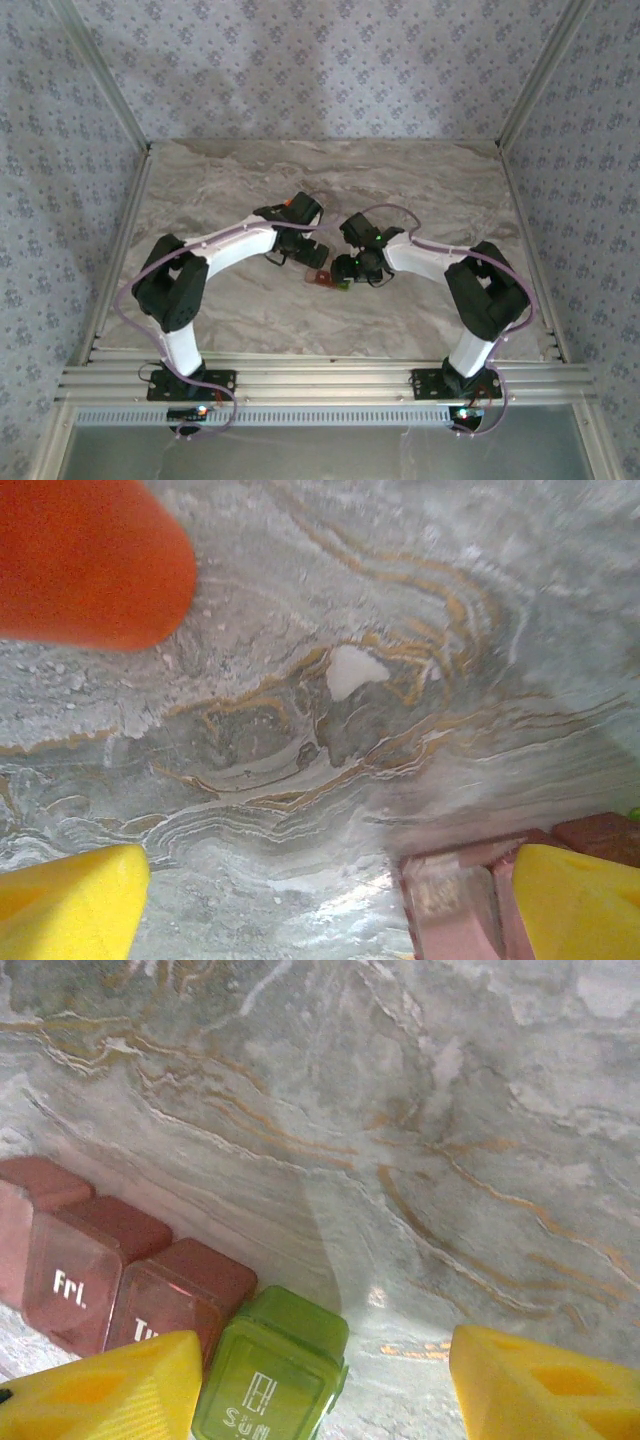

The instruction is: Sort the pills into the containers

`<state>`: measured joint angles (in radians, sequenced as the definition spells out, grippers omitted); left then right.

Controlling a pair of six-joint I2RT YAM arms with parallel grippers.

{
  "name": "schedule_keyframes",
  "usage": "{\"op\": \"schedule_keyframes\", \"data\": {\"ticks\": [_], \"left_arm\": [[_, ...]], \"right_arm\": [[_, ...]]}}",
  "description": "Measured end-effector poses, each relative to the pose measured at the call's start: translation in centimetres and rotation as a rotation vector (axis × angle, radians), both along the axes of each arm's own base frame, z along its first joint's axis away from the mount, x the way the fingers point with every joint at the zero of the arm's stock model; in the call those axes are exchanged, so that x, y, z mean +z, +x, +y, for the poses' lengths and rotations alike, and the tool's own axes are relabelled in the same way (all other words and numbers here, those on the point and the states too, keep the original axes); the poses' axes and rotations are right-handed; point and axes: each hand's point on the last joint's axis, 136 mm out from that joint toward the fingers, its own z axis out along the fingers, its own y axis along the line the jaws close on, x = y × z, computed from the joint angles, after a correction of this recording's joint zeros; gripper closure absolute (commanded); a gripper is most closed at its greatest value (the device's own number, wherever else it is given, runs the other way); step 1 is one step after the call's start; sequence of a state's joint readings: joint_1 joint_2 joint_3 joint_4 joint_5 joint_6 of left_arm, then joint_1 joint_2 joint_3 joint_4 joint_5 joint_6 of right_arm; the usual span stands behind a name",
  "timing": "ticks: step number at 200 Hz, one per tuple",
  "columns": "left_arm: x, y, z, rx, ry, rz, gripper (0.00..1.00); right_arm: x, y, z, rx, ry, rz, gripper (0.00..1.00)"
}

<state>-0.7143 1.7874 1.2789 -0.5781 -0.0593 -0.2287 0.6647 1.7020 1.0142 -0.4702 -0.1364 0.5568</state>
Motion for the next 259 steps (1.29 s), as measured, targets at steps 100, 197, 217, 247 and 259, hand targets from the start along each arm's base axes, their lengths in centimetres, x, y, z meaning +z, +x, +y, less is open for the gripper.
{"op": "schedule_keyframes", "data": {"ticks": [100, 197, 217, 247, 259], "left_arm": [[13.4, 2.0, 9.1, 0.356, -0.397, -0.21, 0.01], [6.7, -1.0, 19.7, 0.839, -0.594, -0.062, 0.01], [6.1, -1.3, 19.8, 0.859, -0.614, -0.037, 0.0], [5.3, -1.7, 19.5, 0.869, -0.632, -0.004, 0.01], [5.0, -1.9, 19.3, 0.872, -0.639, 0.01, 0.01]], "right_arm": [[13.5, 8.2, 0.7, -0.055, 0.147, -0.198, 0.26], [13.6, 15.0, 10.8, 0.175, 0.101, -0.25, 0.17], [12.9, 15.6, 12.1, 0.212, 0.091, -0.267, 0.15], [11.4, 16.0, 12.9, 0.251, 0.059, -0.277, 0.13], [10.6, 16.2, 13.0, 0.26, 0.04, -0.277, 0.12]]}}
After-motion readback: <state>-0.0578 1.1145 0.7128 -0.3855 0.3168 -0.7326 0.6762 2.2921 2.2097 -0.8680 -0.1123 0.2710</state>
